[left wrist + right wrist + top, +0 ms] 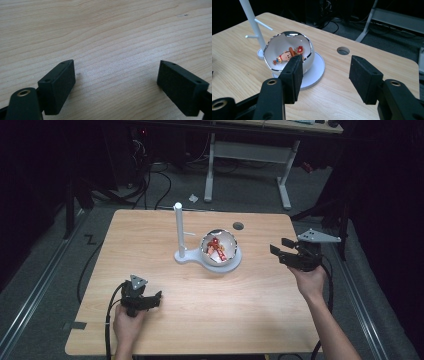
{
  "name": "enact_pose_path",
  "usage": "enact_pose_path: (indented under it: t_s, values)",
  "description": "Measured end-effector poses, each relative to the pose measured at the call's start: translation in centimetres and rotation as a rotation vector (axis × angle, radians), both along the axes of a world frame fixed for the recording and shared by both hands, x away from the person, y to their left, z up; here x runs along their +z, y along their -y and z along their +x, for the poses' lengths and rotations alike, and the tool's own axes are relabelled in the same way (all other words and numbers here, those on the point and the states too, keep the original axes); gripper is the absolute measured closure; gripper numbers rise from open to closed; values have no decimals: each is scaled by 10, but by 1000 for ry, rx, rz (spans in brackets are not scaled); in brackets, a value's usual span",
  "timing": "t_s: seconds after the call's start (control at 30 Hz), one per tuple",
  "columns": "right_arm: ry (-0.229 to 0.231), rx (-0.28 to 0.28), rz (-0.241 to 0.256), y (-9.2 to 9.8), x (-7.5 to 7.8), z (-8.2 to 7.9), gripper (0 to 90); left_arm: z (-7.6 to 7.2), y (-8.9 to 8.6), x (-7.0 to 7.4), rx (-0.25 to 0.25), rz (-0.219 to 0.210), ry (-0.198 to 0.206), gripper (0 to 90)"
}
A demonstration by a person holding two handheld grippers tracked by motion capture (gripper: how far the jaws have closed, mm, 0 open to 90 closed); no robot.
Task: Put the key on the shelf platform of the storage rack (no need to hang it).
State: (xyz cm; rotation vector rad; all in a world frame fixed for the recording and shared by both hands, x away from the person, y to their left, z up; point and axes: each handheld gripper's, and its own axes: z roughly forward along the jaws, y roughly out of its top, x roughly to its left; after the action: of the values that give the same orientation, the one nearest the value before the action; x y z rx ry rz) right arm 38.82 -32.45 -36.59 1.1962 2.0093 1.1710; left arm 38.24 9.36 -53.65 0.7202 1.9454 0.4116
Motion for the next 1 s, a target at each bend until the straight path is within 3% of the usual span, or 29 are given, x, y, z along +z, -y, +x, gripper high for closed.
enact_pose_path:
  t_s: [0.3, 0.73, 1.0]
  values:
    - [-5, -8, 0, 8, -1, -10, 445, 0, 0, 0, 1, 0, 0, 153]
    - [5, 16, -4, 2, 2, -25, 438, 0, 0, 0, 1, 0, 0, 153]
    - [-11, -9, 11, 10, -12, -31, 443, 0, 0, 0, 1, 0, 0, 153]
